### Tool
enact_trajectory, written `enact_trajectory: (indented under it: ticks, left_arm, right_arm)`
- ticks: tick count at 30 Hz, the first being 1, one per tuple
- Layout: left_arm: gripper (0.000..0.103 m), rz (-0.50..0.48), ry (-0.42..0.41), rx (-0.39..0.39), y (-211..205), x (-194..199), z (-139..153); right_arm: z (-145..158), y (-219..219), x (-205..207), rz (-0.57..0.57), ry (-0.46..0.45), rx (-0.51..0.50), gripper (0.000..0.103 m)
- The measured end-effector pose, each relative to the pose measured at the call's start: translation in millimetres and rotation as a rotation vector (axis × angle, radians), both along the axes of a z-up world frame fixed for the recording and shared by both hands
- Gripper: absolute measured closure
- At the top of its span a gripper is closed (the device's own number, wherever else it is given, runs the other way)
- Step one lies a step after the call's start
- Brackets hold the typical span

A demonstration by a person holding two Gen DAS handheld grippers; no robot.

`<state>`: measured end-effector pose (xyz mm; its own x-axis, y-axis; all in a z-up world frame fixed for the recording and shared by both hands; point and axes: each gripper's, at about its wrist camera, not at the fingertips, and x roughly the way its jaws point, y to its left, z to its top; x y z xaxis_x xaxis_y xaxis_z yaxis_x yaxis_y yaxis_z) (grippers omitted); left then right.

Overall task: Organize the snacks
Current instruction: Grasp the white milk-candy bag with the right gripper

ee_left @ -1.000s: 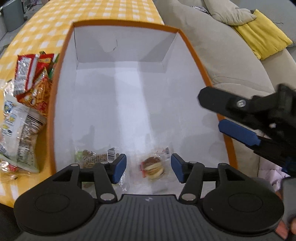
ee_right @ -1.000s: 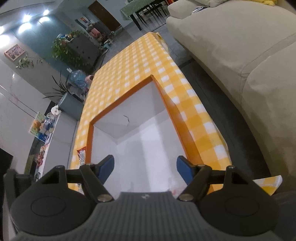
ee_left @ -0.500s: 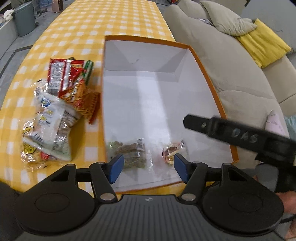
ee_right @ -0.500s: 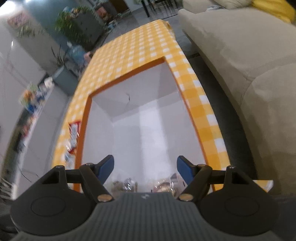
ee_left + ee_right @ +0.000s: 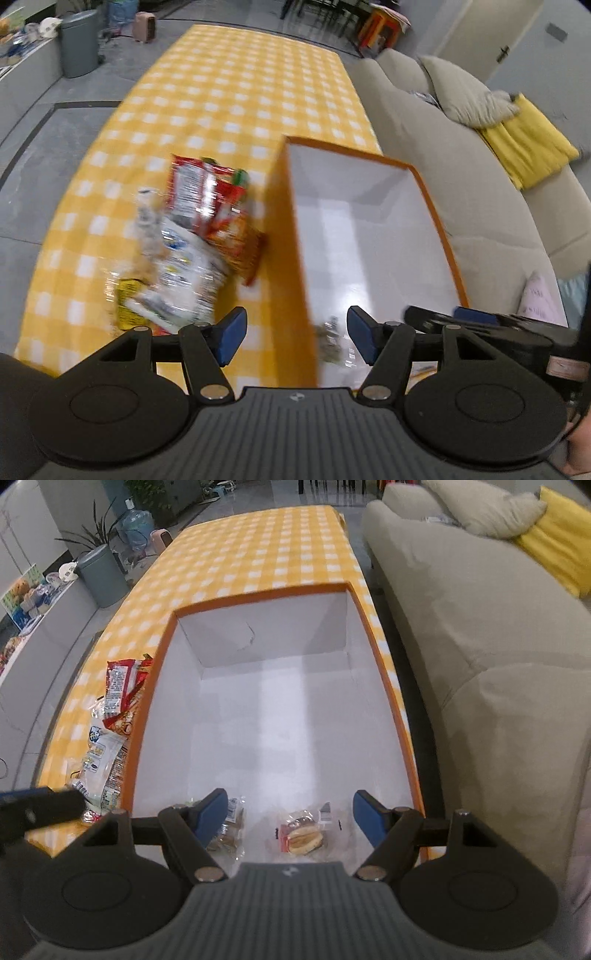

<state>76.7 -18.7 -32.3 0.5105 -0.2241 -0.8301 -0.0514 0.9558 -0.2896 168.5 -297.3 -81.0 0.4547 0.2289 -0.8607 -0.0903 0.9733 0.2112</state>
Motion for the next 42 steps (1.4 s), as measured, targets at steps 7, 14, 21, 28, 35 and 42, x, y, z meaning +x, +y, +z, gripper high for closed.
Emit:
enact_trajectory:
  ticks: [7,14,21,28,35,42]
  left_arm:
    - [0.029,0.153,0.005,0.038,75,-1,-8]
    - [0.029,0.305,0.098,-0.047,145,4,-42]
    - [0.029,0.321,0.160,-0.068,165,4,-70]
    - [0.029,0.318,0.200,-0.109,178,10,-89]
    - [0.029,0.343,0.232,-0.173,189,15,-100]
    - [0.029,0.353,0.244,-0.181,193,16,-105]
  right_arm:
    - [34,38,-11,0.065,-0.108,-0.004,0.034]
    - [49,111,-25,0.284,-0.163,0.060,0.034]
    - [18,182,-17,0.343,-0.061,0.140,0.034]
    - [-38,202,23,0.069,0.108,0.194,0.034]
    - [-77,201,39,-0.129,0.178,0.254,0.022]
    - [-91,210,42,-0.110,0.186,0.294,0.024]
